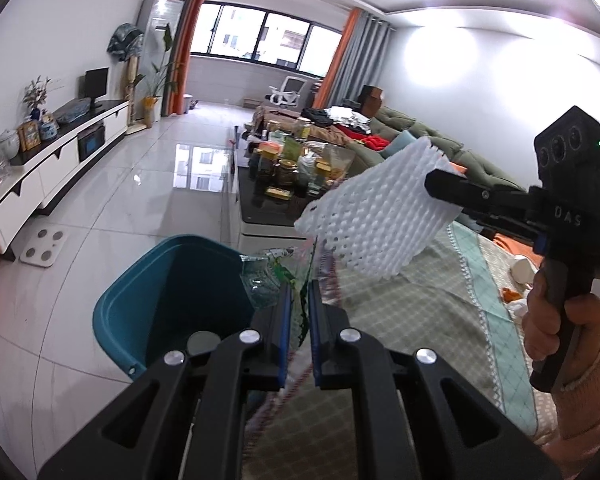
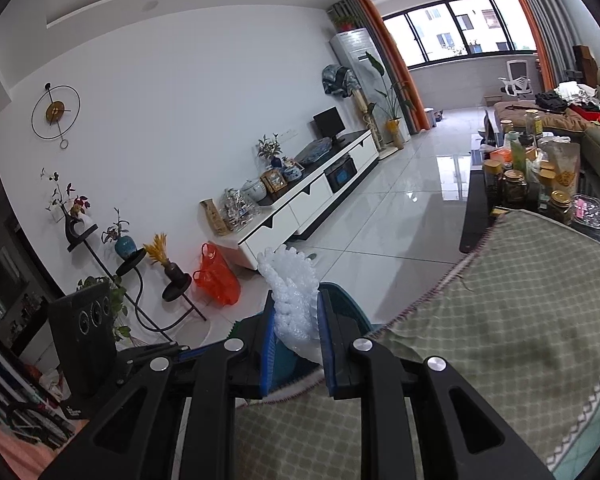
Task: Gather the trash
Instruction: 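Carry the bottle and foam net over the teal bin with both tools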
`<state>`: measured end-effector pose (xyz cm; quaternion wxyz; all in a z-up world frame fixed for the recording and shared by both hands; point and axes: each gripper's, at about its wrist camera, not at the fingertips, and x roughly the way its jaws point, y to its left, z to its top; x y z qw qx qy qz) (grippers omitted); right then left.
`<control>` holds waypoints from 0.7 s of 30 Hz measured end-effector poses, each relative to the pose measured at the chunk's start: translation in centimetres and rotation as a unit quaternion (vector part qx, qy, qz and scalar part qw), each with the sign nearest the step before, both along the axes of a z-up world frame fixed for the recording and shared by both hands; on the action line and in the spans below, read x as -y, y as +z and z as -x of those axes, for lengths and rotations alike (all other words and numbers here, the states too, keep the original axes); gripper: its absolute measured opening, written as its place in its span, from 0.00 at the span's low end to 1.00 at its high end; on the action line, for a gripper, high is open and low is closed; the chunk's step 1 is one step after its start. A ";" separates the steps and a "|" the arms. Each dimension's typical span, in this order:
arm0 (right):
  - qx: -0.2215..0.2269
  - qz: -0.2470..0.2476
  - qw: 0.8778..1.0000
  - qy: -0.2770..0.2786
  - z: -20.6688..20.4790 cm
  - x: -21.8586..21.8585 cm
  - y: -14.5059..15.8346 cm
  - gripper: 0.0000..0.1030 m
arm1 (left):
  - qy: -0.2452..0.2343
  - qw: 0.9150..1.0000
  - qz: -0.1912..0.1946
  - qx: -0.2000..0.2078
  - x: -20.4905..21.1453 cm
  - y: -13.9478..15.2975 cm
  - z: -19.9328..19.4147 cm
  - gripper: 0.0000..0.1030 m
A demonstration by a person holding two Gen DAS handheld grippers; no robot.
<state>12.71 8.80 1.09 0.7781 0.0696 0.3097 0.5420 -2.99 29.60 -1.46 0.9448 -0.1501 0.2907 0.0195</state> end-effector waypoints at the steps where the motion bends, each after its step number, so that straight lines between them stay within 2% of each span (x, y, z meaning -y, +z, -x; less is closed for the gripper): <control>1: -0.003 0.000 1.000 0.002 0.0 -0.5 0.0 0.19 | 0.006 1.000 0.002 -0.003 -0.4 -0.3 0.0 0.10; 8: -0.005 0.012 1.000 0.017 -0.1 -4.1 -0.5 0.19 | 0.034 0.999 0.006 -0.020 -2.9 -1.8 -0.4 0.10; 21: -0.046 0.056 0.997 0.019 -1.1 -9.1 -3.9 0.19 | 0.076 0.995 0.032 -0.053 -5.6 -5.2 -2.0 0.10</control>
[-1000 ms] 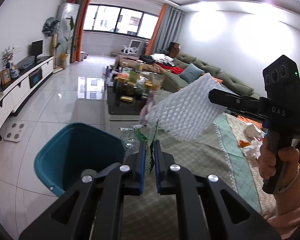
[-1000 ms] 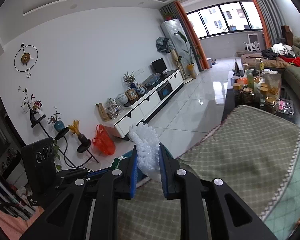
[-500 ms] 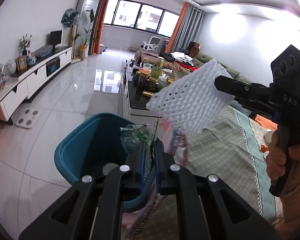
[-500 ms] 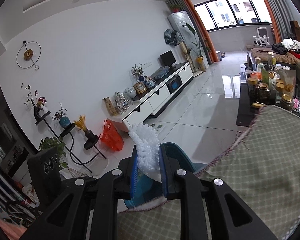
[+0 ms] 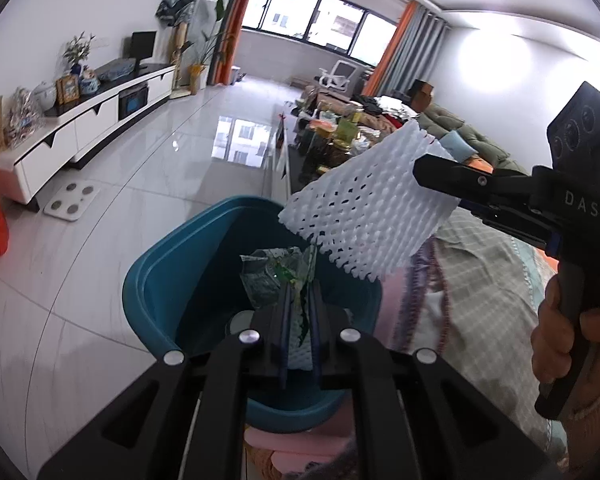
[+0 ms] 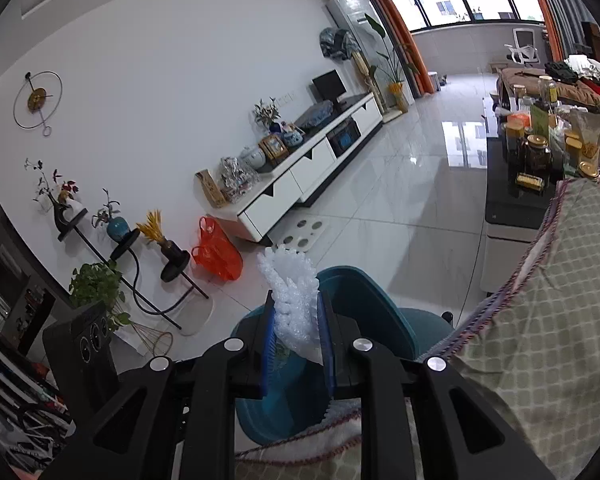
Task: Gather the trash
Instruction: 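Carry the bottle and foam net over the teal bin with both tools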
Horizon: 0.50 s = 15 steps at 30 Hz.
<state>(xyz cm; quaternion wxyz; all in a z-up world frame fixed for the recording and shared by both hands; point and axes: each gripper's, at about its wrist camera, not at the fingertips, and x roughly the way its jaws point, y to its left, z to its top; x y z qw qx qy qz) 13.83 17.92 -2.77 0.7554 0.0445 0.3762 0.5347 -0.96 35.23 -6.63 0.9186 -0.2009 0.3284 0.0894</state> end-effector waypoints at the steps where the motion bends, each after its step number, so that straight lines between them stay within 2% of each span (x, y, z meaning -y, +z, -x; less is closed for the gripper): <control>1: -0.003 0.007 1.000 0.001 0.0 -0.4 -0.4 0.19 | 0.003 1.000 0.002 -0.002 -0.2 -0.3 -0.2 0.10; 10: -0.028 0.064 0.998 0.001 -0.4 -2.4 -3.1 0.22 | 0.024 0.999 0.026 -0.029 -1.1 -2.7 -1.4 0.11; 11: -0.034 0.067 0.997 0.000 -0.4 -2.6 -3.3 0.23 | 0.025 0.999 0.027 -0.030 -1.2 -2.9 -1.5 0.15; 12: -0.038 0.072 0.997 -0.004 -0.6 -2.6 -3.4 0.28 | 0.029 0.999 0.029 -0.034 -1.3 -3.1 -1.6 0.17; 15: -0.042 0.074 0.996 -0.006 -0.9 -2.6 -3.5 0.35 | 0.033 0.998 0.035 -0.035 -1.6 -3.4 -1.7 0.22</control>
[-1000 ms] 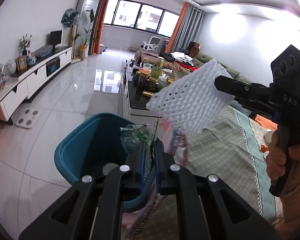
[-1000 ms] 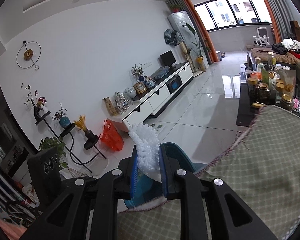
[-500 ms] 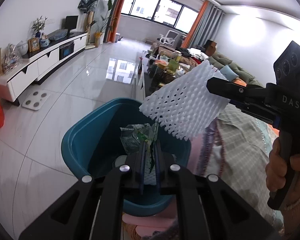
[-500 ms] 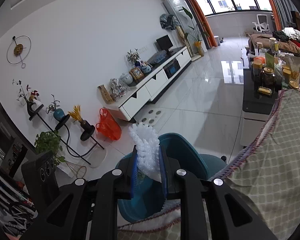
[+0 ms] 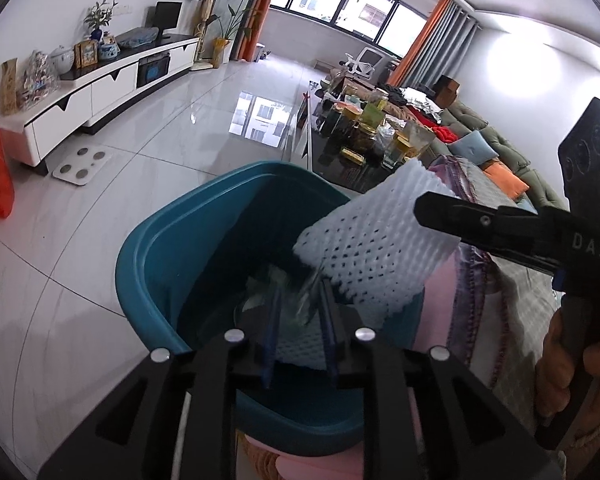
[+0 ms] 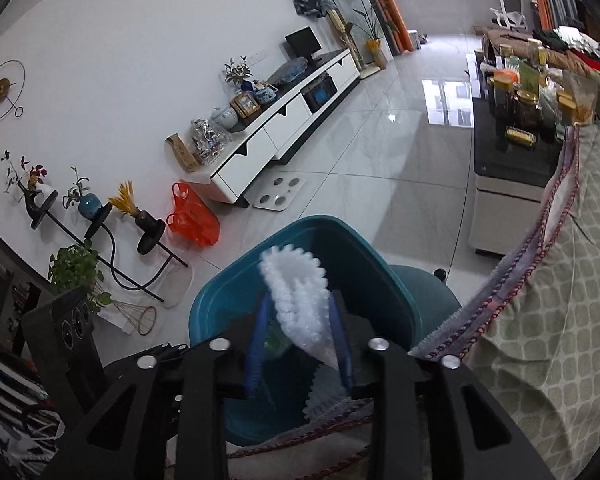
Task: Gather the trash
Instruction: 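Carry the bottle and foam net over the teal bin with both tools, then open both tools to drop the bottle and foam net into the bin, then move both tools back over the table toward the tissues and wrapper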
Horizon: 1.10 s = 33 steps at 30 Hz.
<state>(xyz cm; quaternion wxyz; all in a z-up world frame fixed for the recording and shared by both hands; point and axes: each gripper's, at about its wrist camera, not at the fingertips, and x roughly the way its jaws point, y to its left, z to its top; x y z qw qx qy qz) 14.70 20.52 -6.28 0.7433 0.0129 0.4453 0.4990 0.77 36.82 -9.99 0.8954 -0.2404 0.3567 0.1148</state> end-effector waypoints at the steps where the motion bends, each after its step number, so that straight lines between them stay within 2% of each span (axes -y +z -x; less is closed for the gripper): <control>1: 0.001 0.002 1.000 -0.001 0.0 0.0 0.1 0.38 | 0.004 1.000 -0.002 -0.001 -0.1 -0.1 0.0 0.23; 3: 0.002 0.003 1.000 0.001 0.1 -0.1 0.1 0.48 | 0.007 1.000 -0.001 0.000 -0.2 -0.1 0.1 0.23; 5: 0.002 0.005 1.000 0.003 0.2 -0.1 0.1 0.51 | 0.011 1.000 0.000 0.001 -0.2 0.0 0.2 0.23; 13: -0.001 0.000 1.000 0.019 0.7 -0.1 0.4 0.52 | 0.015 0.999 -0.015 0.025 1.1 1.7 1.5 0.25; 20: 0.007 -0.027 0.999 0.019 1.2 2.9 2.0 0.52 | -0.006 0.998 -0.029 0.050 2.4 3.7 2.4 0.34; 23: 0.021 -0.043 0.999 0.016 1.9 5.3 3.1 0.52 | -0.025 0.997 -0.042 0.061 3.7 4.7 2.7 0.41; 27: 0.047 -0.058 0.997 0.004 2.7 9.8 4.2 0.52 | -0.065 0.993 -0.046 0.083 6.1 5.9 3.0 0.43; 33: 0.087 -0.061 0.993 -0.042 3.9 17.7 5.5 0.52 | -0.159 0.980 -0.053 0.109 11.9 7.1 2.2 0.45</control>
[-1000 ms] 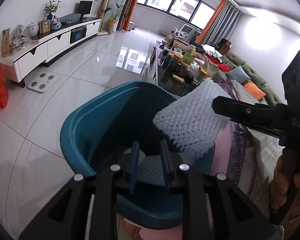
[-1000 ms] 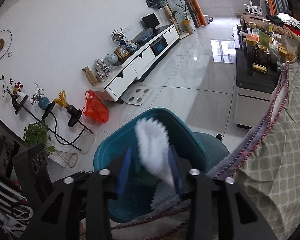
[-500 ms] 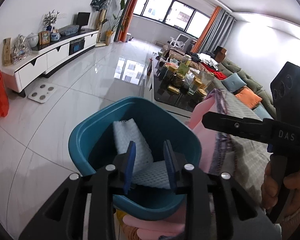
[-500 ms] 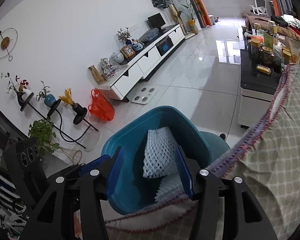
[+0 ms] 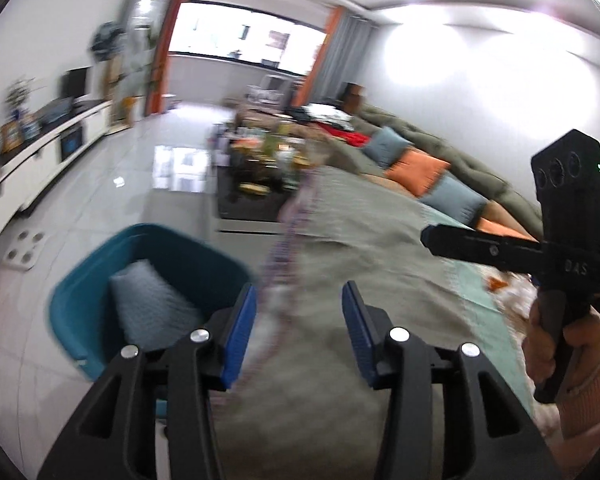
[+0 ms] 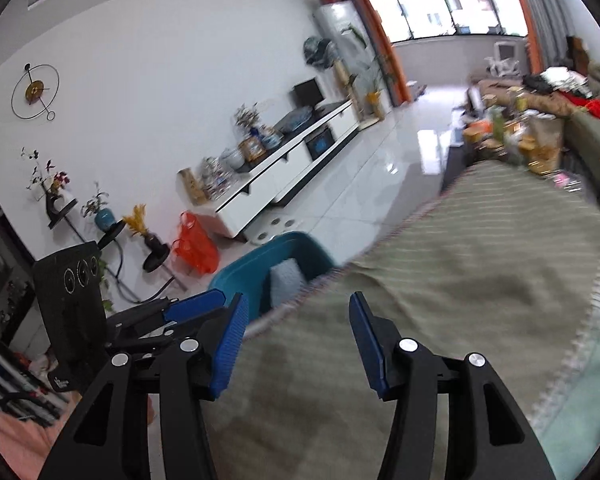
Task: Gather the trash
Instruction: 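Move both tools back over the table toward the tissues and wrapper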
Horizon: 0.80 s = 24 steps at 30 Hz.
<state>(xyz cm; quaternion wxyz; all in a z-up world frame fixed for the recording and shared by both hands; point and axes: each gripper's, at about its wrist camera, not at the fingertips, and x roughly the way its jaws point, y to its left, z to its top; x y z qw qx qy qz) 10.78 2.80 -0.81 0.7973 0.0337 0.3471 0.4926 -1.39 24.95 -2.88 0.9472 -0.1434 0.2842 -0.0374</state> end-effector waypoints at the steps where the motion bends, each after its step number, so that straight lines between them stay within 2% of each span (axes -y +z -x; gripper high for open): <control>1: 0.005 0.000 1.000 -0.014 0.2 1.6 0.2 0.52 | -0.021 1.000 -0.001 0.003 1.3 0.1 -0.3 0.45; 6: 0.027 0.008 0.997 -0.074 1.1 8.2 0.5 0.52 | -0.104 0.995 -0.004 0.009 6.9 0.6 -1.9 0.45; 12: 0.039 0.013 0.988 -0.149 2.3 15.3 0.7 0.52 | -0.194 0.981 -0.012 -0.002 14.3 0.3 -4.3 0.45; 19: 0.048 0.014 0.972 -0.230 3.6 21.9 0.7 0.52 | -0.251 0.967 -0.021 -0.018 20.2 -0.5 -6.2 0.45; 24: 0.048 0.016 0.959 -0.280 4.1 26.0 0.1 0.52 | -0.274 0.961 -0.030 -0.028 23.5 -0.7 -7.5 0.45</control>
